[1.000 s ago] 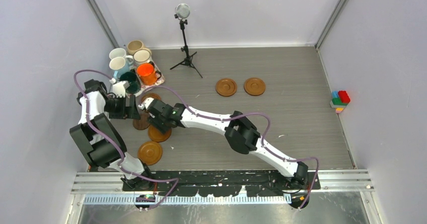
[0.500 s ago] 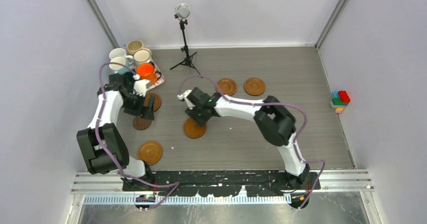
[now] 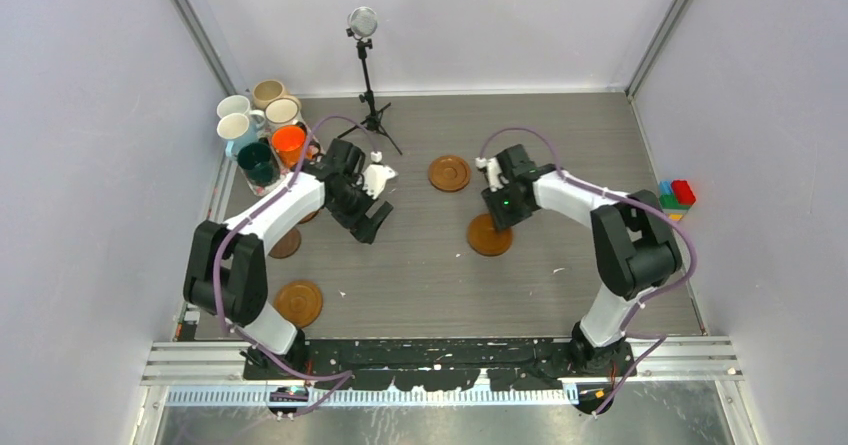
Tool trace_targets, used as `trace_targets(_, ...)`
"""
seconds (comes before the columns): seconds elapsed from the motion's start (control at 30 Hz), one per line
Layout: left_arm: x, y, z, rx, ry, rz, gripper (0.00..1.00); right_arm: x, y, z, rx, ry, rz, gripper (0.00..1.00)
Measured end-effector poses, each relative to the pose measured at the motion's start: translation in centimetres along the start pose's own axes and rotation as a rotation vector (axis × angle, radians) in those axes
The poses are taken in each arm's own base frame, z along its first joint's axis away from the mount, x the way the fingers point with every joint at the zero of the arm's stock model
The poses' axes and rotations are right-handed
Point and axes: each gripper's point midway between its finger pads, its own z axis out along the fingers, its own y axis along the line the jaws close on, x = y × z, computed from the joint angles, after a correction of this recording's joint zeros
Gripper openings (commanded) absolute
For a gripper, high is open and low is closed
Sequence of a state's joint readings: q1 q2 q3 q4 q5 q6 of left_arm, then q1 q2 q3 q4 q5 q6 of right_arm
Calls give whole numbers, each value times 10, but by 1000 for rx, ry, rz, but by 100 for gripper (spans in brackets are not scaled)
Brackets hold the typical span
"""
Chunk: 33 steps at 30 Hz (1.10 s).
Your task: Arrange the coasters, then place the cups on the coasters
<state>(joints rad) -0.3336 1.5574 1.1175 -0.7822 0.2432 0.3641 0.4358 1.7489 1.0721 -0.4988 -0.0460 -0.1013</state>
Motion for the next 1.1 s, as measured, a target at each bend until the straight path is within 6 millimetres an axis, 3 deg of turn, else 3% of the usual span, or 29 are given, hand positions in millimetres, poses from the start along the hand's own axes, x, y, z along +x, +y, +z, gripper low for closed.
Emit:
trace_targets(0.1, -9, -6, 7, 4, 5, 12, 86, 17, -40, -8, 34, 21, 62, 42)
trace_targets(0.33, -17, 0, 12, -27, -6, -10, 86, 50, -124, -23, 105, 70, 186, 41)
trace_targets(0.43, -18, 1, 13, -33, -10, -24, 87, 54, -157, -26, 127, 94, 244, 40)
trace_targets(0.57, -19, 1, 13, -36, -12, -28, 87, 46, -192, -25, 155, 96, 285, 40)
trace_targets(0.8, -19, 4, 12, -52, -11, -28, 87, 24, -220, -17, 181, 95, 289, 40)
trace_targets(1.1, -19, 5, 12, -58, -13, -27, 87, 4, -240, -11, 212, 83, 303, 40)
